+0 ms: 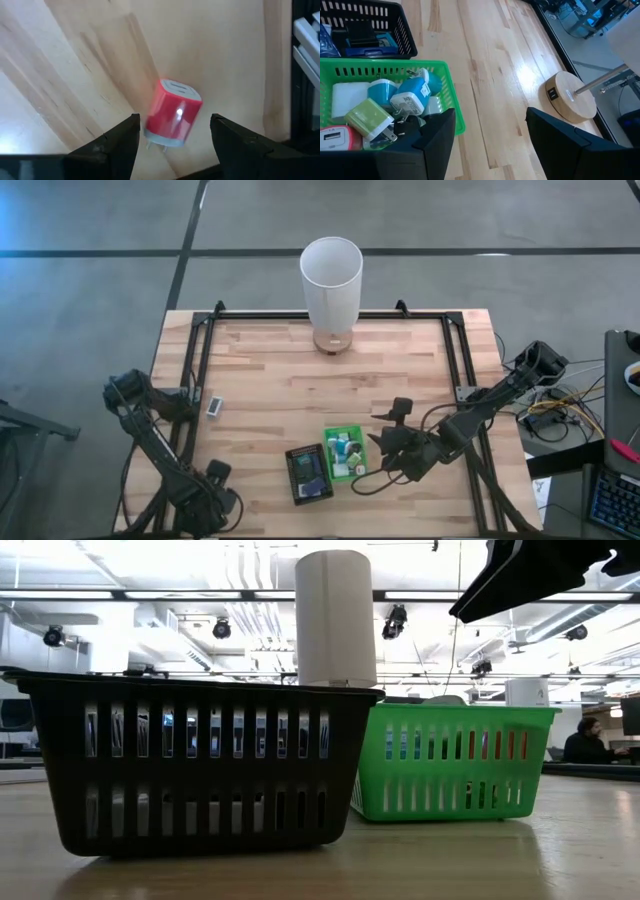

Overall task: Pick & Place Office items
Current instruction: Put the pink charger adapter into the green bin

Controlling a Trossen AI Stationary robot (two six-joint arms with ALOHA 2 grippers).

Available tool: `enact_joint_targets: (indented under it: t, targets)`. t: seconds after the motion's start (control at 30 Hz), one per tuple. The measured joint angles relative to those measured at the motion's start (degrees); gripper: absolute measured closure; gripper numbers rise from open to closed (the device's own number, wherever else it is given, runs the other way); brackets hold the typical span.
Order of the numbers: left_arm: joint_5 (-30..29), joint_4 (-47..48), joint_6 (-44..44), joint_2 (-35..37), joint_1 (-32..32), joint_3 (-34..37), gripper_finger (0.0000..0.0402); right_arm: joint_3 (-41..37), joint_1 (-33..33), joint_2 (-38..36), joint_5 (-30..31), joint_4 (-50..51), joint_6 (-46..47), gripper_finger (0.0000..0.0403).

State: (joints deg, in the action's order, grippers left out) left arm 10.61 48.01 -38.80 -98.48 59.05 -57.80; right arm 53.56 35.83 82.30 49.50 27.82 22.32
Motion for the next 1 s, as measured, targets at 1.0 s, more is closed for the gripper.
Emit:
enact_joint_targets:
  t: [1.0]
  targets:
    - [-1.6, -7.1, -14.9, 0.2, 0.0, 5.3, 0.0204, -0.5, 0.0, 0.0, -0.1, -0.2, 3.2, 0.0170]
